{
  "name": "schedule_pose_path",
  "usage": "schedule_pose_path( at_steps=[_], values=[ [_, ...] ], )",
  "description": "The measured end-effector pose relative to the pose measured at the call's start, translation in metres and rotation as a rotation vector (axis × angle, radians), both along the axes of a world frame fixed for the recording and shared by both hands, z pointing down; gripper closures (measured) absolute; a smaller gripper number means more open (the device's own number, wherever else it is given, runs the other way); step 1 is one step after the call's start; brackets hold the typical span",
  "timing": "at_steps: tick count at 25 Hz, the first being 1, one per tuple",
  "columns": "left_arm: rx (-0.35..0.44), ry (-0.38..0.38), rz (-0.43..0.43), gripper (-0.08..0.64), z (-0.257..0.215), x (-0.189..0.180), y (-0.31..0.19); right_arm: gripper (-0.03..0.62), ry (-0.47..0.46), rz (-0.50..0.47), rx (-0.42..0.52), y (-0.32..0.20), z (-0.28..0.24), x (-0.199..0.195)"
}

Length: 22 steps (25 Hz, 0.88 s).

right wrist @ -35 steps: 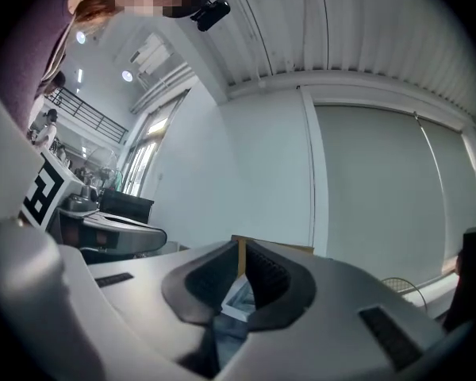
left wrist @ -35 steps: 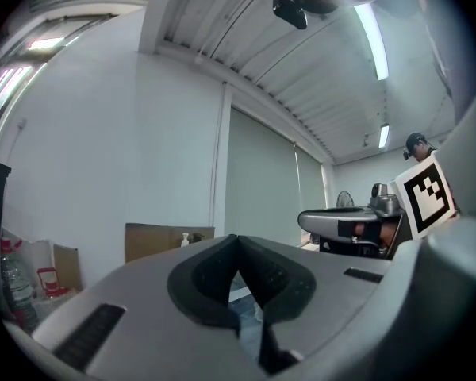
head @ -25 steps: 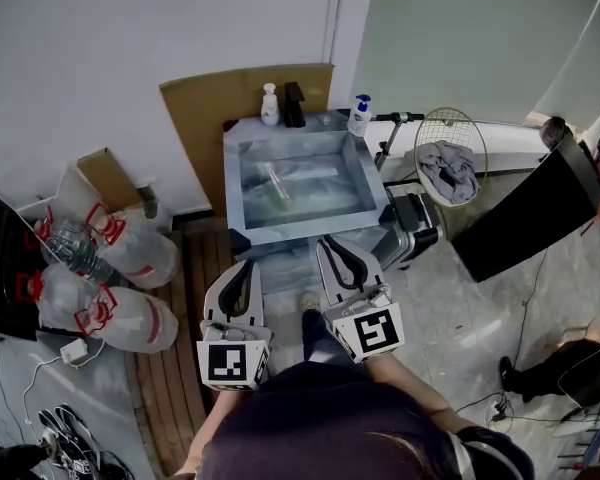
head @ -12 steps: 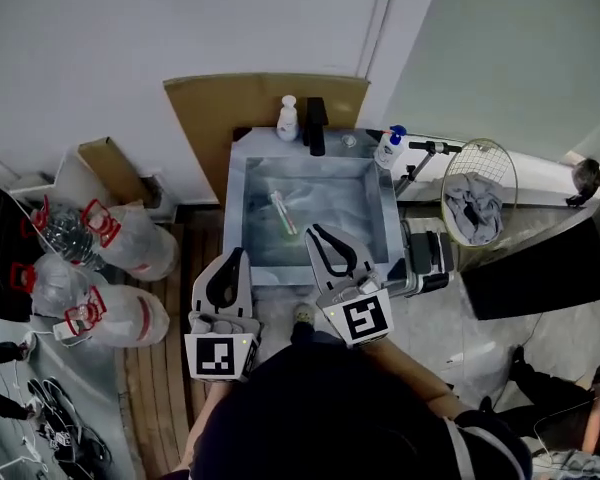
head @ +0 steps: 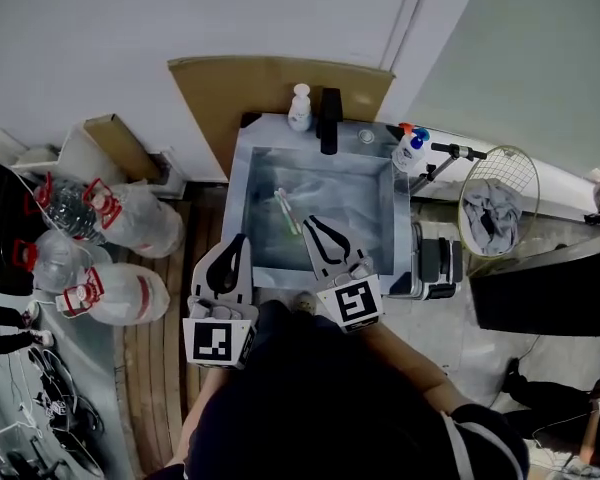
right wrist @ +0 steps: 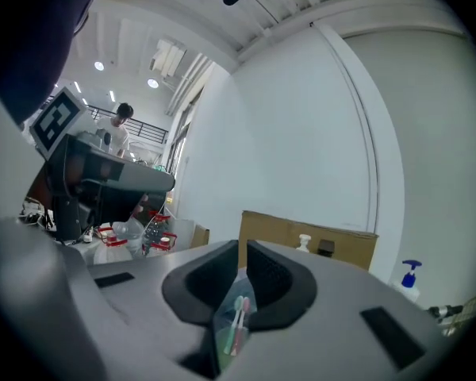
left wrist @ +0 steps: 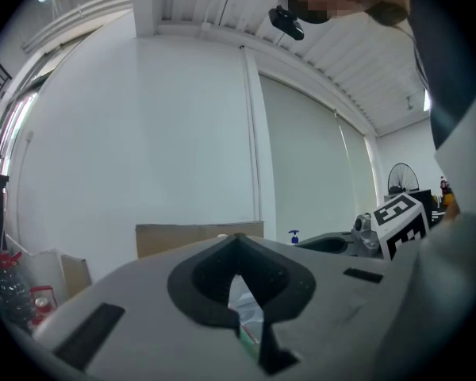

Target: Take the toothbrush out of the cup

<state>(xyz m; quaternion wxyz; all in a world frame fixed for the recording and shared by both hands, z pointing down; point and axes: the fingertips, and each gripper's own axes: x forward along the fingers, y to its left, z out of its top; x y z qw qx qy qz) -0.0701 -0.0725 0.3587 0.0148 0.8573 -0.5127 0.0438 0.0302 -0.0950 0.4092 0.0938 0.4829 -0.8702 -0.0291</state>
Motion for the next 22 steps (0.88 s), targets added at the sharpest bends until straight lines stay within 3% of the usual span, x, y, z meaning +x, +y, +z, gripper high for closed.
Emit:
schedule_pose_path(
  at_steps=[7, 22],
  values=[
    [-0.032, -0.066, 0.054, 0.537, 0.028, 0.007, -0.027, 0.561, -0.004, -0.012, -0.099, -0.022, 0.042, -0.002],
    [-0.178, -0.121, 0.133, 0.537, 0.067, 0.008, -0.071, 0.561, 0.198, -0.152, -0.332, -0.07, 0.149, -0.018]
  ],
)
